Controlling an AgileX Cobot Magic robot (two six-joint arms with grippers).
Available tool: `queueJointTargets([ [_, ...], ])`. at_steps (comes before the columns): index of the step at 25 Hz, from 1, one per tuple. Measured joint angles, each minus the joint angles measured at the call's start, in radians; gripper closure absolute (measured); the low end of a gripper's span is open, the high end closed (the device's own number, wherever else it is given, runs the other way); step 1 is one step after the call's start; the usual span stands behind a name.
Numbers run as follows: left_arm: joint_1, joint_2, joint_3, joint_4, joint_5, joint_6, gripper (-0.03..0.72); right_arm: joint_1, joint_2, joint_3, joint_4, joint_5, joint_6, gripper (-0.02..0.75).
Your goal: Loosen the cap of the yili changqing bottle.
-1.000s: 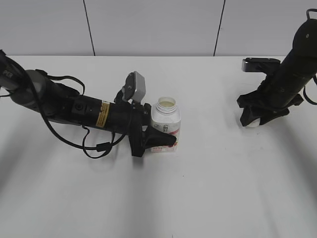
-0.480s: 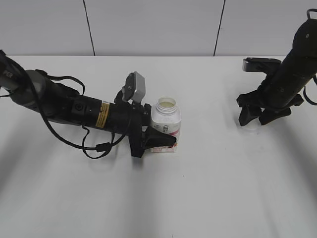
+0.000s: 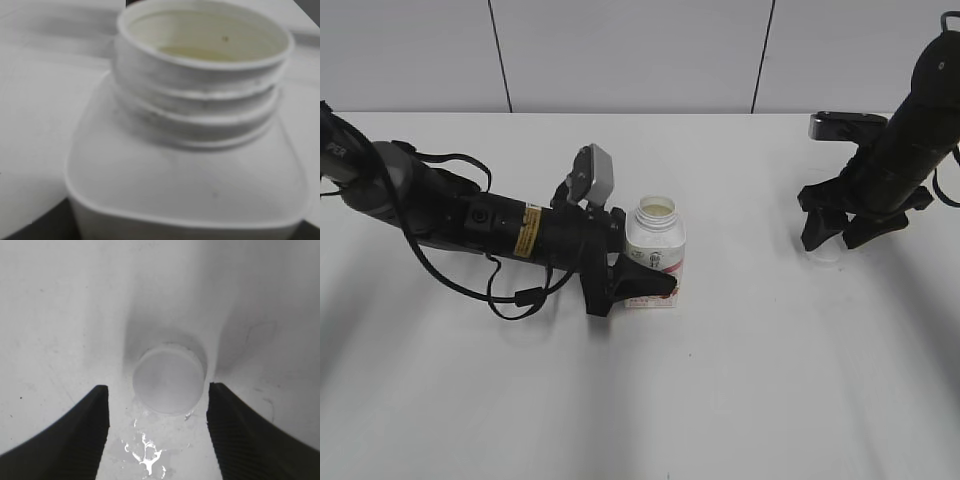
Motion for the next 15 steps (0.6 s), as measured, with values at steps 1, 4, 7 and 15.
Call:
queueJointTargets([
  [1,0.000,0.000,0.000,-0.003,0.000,0.000,0.263,0.000,0.000,0.000,0.000,0.001,0.000,0.247],
  [4,0.000,0.002,0.000,-0.008,0.000,-0.007,0.244,0.000,0.000,0.000,0.001,0.001,0.000,0.247],
  [7,0.000,0.003,0.000,-0.014,-0.005,-0.018,0.207,0.000,0.000,0.000,0.002,0.001,0.001,0.246],
  [15,0.000,0.003,0.000,-0.052,-0.007,-0.026,0.110,0.000,0.000,0.000,0.002,0.001,0.001,0.246],
])
